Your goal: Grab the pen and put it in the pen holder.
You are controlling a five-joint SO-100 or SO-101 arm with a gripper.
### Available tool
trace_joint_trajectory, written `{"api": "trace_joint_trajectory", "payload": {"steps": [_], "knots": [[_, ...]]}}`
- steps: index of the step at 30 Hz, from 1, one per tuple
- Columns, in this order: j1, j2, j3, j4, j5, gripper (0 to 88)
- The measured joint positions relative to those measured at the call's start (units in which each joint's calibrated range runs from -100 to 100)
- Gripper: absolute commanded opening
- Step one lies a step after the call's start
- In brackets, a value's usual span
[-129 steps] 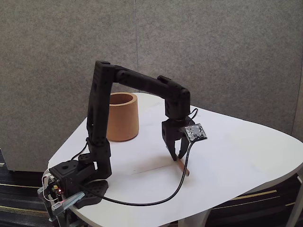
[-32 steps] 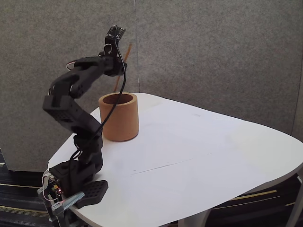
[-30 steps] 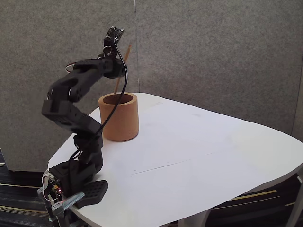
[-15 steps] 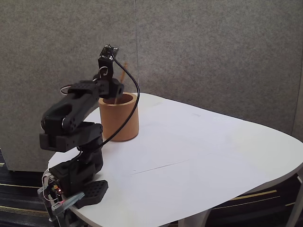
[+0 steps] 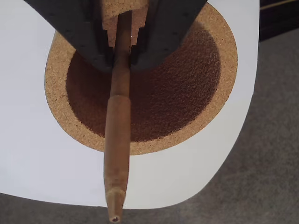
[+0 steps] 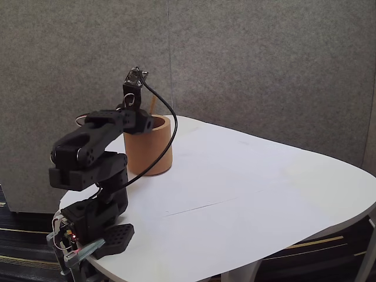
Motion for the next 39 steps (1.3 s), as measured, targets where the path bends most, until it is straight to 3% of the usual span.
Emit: {"api": "trace_joint_trajectory", "payload": {"steps": [6,13,16,29,39], "knots": [[-0.3,0.0,0.1,0.0,0.0,2.1],[-0.1,0.0,0.2,0.0,0.0,27.6],[-0.1,0.0,0.2,0.0,0.0,32.9],[-0.1,0.0,-0.2,0.0,0.0,33.2],[-0.1,0.1,-16.4,0.1,0.0,32.8]]}}
